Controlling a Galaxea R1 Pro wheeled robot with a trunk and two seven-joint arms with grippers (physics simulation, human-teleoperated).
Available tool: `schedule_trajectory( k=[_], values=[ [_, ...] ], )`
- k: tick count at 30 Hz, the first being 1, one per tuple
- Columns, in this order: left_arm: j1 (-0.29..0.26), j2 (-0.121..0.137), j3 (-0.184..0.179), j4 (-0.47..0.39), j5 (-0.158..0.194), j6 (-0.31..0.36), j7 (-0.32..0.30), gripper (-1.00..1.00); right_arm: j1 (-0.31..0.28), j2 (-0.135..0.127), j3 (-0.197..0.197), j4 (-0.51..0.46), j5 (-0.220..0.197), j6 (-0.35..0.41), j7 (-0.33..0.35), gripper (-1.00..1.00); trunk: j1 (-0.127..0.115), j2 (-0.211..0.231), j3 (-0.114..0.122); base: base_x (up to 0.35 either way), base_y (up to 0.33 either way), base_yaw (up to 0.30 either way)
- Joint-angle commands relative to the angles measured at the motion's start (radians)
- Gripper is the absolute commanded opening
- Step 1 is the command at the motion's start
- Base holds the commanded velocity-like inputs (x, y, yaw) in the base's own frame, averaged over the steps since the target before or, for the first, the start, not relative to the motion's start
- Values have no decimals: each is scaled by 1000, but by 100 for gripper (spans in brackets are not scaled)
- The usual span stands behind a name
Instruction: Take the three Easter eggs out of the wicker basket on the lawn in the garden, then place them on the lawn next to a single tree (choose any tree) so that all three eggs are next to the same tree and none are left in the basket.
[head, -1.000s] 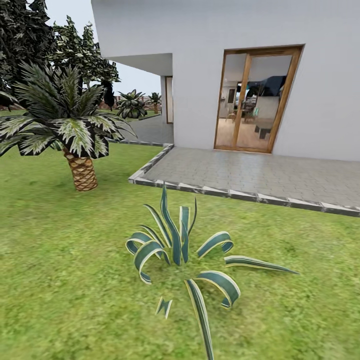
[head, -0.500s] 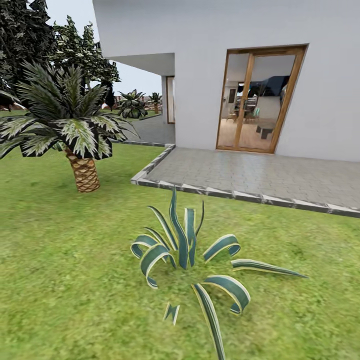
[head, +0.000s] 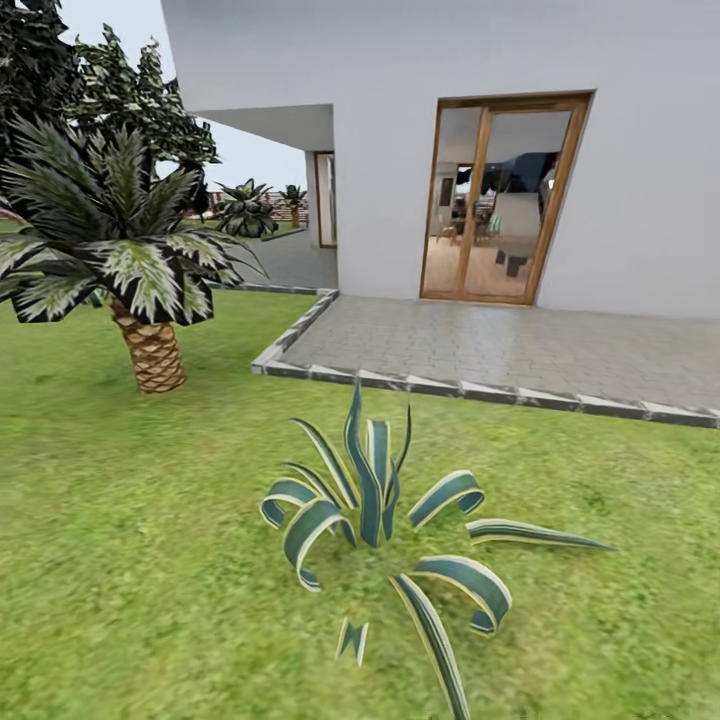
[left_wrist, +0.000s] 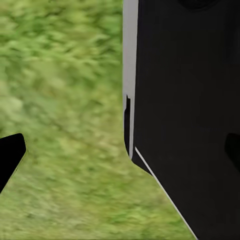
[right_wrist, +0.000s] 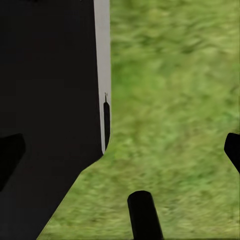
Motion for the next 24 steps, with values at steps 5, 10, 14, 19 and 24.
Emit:
schedule_trajectory(
  k=[5,10,14,19,24],
  values=[
    [1,0,1,-2,0,1,0,100,-1,0,1,2,-1,0,-1,100,0,0,-2,3,7,-296],
    [1,0,1,-2,0,1,0,100,-1,0,1,2,-1,1,-1,100,0,0,-3,0,1,-253],
    [1,0,0,-2,-2,1,-1,100,-1,1,3,1,1,2,-2,100,0,0,-3,0,167,-54],
    [1,0,-1,-2,-2,1,-2,100,-1,1,6,1,11,2,-3,100,0,0,-3,0,313,-5],
    [1,0,0,-2,-2,1,-2,100,-1,2,6,1,11,2,-3,100,0,0,-3,0,327,0]
  ],
)
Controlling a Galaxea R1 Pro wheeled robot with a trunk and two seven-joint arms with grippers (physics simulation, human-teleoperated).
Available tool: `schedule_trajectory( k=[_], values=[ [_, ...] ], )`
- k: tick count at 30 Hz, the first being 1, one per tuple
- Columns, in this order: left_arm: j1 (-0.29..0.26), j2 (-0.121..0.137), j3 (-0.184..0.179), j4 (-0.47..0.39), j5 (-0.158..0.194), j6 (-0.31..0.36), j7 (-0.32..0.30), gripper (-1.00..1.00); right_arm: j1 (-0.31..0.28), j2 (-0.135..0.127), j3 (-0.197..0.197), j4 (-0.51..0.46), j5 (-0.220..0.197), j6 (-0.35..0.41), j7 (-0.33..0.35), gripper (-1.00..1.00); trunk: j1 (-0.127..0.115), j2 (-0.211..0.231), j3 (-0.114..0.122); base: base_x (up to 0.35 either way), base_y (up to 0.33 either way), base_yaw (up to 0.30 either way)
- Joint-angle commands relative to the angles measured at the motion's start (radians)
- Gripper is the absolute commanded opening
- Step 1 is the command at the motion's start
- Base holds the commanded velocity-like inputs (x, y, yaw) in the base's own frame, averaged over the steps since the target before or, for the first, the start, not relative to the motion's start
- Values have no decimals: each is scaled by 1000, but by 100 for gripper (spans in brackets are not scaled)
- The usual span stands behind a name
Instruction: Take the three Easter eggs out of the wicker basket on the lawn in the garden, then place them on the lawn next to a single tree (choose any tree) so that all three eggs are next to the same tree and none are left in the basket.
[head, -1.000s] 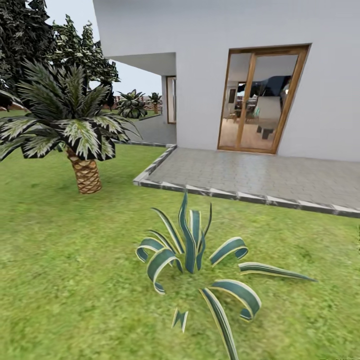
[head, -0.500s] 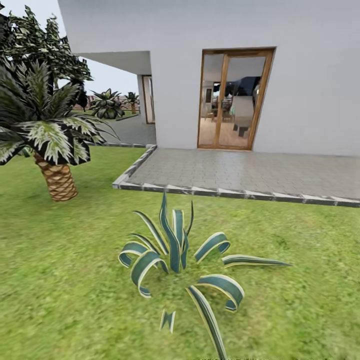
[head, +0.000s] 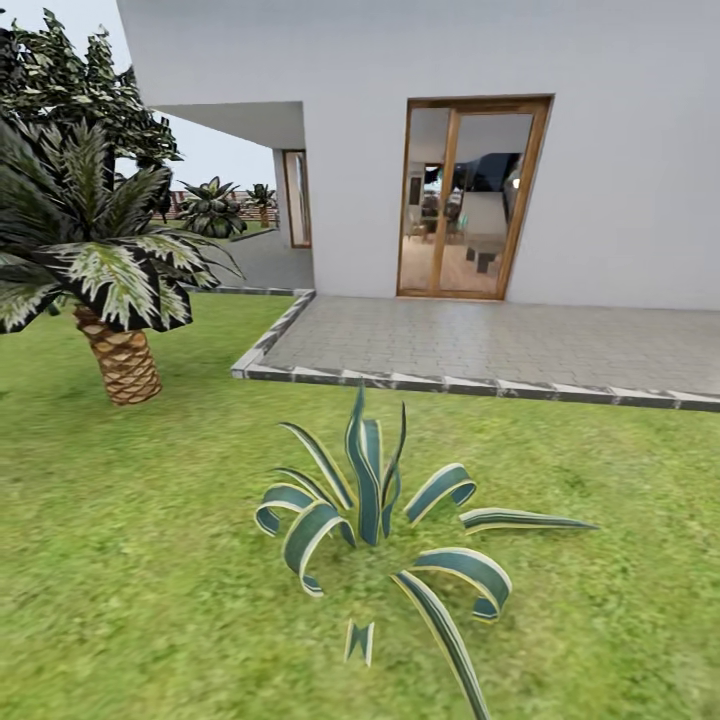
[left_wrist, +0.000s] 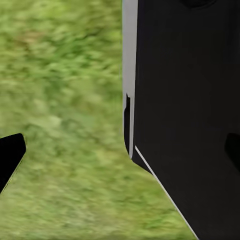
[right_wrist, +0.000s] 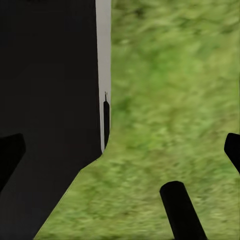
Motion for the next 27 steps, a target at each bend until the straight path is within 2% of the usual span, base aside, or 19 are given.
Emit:
schedule_trajectory(
  k=[1,27],
  values=[
    [1,0,0,-2,0,1,-1,100,-1,0,2,2,0,0,-1,100,0,0,-1,0,327,0],
    [1,0,1,-2,0,1,-1,100,-1,0,0,2,-7,0,-1,100,0,0,-1,0,327,0]
  ],
)
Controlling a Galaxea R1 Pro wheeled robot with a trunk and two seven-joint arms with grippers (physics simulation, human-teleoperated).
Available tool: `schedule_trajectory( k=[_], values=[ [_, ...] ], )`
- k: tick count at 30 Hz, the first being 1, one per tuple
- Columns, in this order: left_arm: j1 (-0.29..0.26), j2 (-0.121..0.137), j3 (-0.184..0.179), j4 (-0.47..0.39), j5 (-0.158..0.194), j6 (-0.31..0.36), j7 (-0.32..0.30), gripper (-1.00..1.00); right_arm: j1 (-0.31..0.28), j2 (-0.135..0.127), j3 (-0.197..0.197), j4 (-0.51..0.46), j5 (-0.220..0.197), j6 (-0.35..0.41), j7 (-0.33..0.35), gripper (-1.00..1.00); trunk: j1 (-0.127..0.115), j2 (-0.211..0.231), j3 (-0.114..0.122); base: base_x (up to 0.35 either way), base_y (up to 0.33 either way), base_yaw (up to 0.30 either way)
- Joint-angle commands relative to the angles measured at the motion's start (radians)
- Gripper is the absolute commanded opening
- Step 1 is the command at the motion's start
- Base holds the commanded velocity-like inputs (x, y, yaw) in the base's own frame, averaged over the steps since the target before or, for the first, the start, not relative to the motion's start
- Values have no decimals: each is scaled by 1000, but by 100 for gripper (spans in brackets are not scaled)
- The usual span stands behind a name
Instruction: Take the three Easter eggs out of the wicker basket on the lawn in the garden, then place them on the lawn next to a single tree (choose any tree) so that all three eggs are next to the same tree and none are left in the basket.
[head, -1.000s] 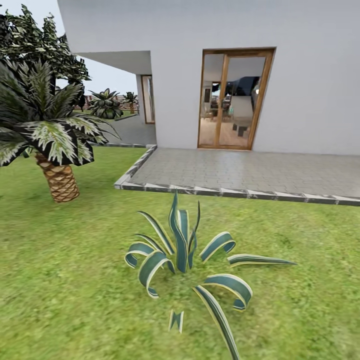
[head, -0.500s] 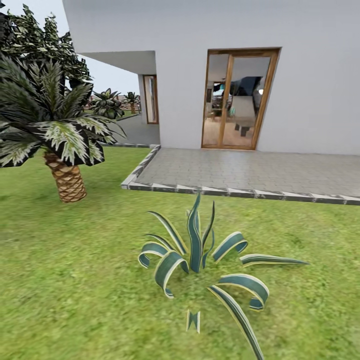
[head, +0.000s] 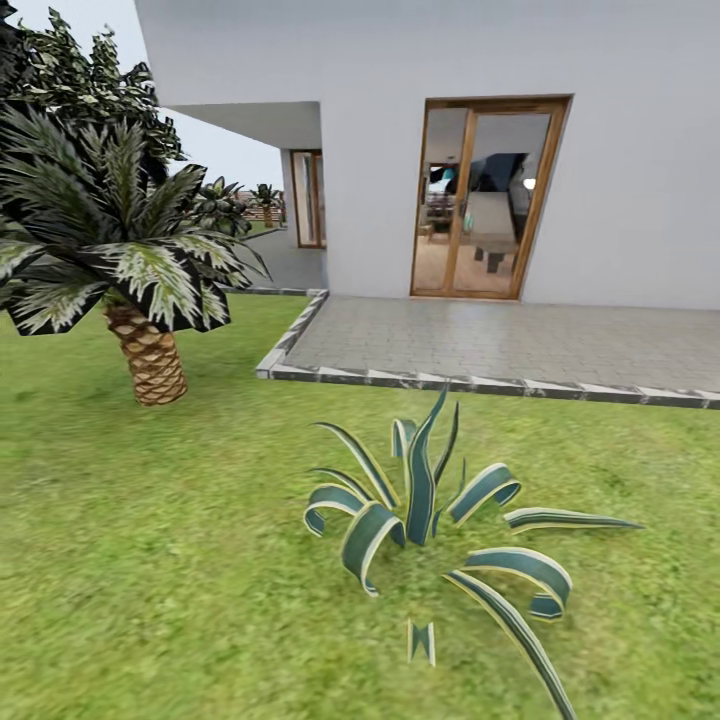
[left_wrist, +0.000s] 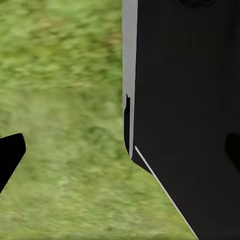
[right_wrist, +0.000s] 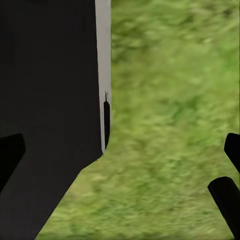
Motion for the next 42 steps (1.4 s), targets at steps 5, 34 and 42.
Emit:
schedule_trajectory(
  k=[5,34,42],
  values=[
    [1,0,0,-2,0,1,-1,100,-1,0,3,2,7,-1,-1,100,0,0,-1,0,328,0],
    [1,0,0,-2,3,1,0,100,-1,0,0,2,-4,0,-3,100,0,0,-1,0,114,192],
    [1,0,0,-2,3,1,1,100,-1,1,1,2,1,0,-3,100,0,0,-1,0,0,261]
  ],
)
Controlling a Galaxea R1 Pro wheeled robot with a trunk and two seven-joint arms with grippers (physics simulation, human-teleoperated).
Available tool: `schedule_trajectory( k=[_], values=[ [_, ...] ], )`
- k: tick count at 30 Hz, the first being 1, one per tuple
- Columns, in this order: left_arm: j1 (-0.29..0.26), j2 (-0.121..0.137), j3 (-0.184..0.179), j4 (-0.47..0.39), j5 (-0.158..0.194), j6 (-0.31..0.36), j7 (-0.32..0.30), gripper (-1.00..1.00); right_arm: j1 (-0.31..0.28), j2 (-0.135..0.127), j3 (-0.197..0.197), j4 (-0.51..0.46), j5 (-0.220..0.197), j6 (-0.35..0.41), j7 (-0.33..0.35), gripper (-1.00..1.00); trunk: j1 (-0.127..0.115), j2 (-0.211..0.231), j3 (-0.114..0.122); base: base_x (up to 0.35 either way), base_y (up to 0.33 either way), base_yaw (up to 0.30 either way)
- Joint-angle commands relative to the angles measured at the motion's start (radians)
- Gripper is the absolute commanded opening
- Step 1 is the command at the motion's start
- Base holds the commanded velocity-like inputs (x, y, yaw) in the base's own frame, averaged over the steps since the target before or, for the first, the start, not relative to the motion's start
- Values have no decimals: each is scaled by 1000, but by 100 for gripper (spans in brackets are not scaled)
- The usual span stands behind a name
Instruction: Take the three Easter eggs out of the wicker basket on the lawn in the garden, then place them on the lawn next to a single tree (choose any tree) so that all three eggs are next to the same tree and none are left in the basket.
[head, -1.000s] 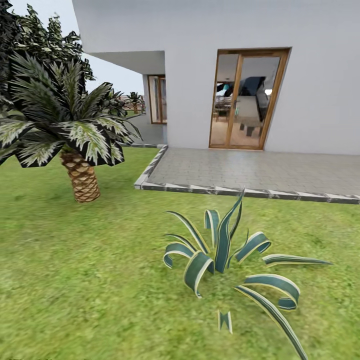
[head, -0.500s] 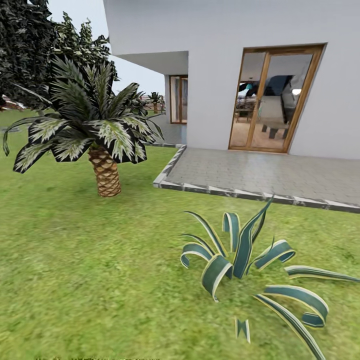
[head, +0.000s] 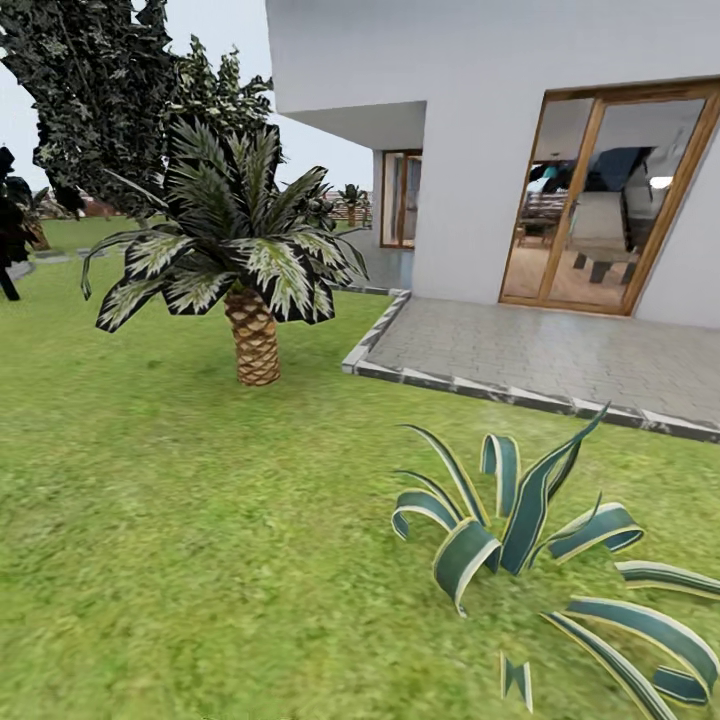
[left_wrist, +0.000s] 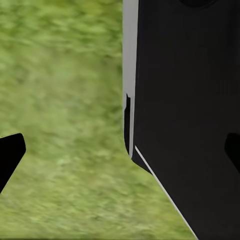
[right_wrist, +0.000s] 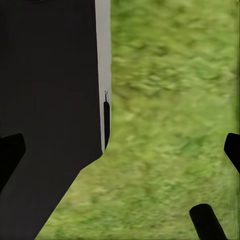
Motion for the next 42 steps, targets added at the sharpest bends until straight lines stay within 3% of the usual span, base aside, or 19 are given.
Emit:
schedule_trajectory(
  k=[1,9,26,42],
  values=[
    [1,0,0,-2,0,1,-1,100,-1,0,2,2,0,0,-1,100,0,0,-1,0,0,261],
    [1,0,0,-2,0,1,-2,100,-1,0,3,2,4,0,-1,100,0,0,-1,0,43,216],
    [1,0,1,-2,0,1,-2,100,-1,0,3,2,5,0,-1,100,0,0,-1,0,309,18],
    [1,0,1,-2,0,1,-1,100,-1,0,3,2,3,0,-2,100,0,0,-1,0,67,256]
  ],
)
